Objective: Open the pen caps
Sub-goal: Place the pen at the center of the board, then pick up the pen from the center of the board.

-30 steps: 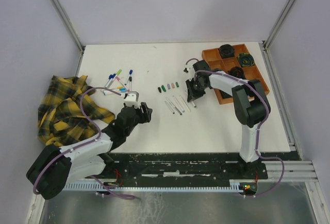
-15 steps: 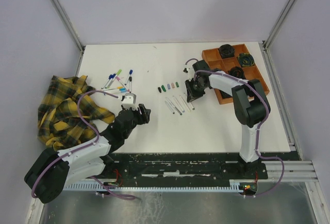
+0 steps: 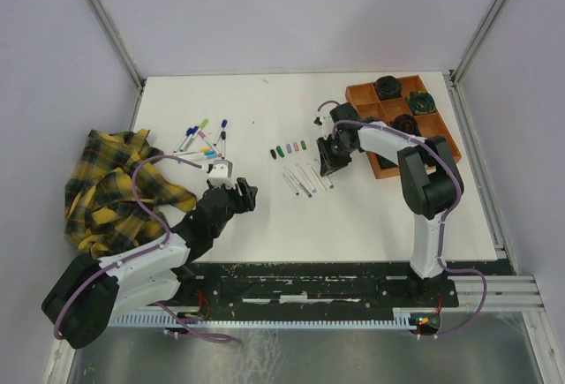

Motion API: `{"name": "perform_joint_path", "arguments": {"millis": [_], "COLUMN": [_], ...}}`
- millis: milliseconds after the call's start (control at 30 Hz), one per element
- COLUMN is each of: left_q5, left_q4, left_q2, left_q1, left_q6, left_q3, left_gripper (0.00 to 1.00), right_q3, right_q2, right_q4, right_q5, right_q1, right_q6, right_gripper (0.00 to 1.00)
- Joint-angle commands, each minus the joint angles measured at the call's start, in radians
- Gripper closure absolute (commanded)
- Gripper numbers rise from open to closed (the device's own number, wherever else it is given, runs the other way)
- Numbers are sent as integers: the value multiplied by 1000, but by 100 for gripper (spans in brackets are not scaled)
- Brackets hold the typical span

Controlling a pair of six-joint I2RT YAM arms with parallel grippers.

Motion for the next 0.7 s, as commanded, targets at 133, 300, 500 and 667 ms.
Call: {"name": "perform_joint_path", "arguments": {"millis": [133,300,500,667], "left_q5": [-28,-31,46,68], "left_q4": [58,26,-11,-82], "left_q2": [7,42,155,269], "left_q1": [-3,4,80,167], "left_q6": [15,10,-1,38], "left_q3": [18,57,142,286], "left_gripper": [33,31,32,29], "right_q3": [21,14,12,-13], "right_q2": [-138,-222,-375,-494], "right_q4": [-11,-36,-121,-151], "right_q5": [-18,-65,-195,-297], "right_q1": [-11,-12,-13,-19], "right_q6": [-30,-78,-218,-304], "right_gripper": [68,67,64,62]}}
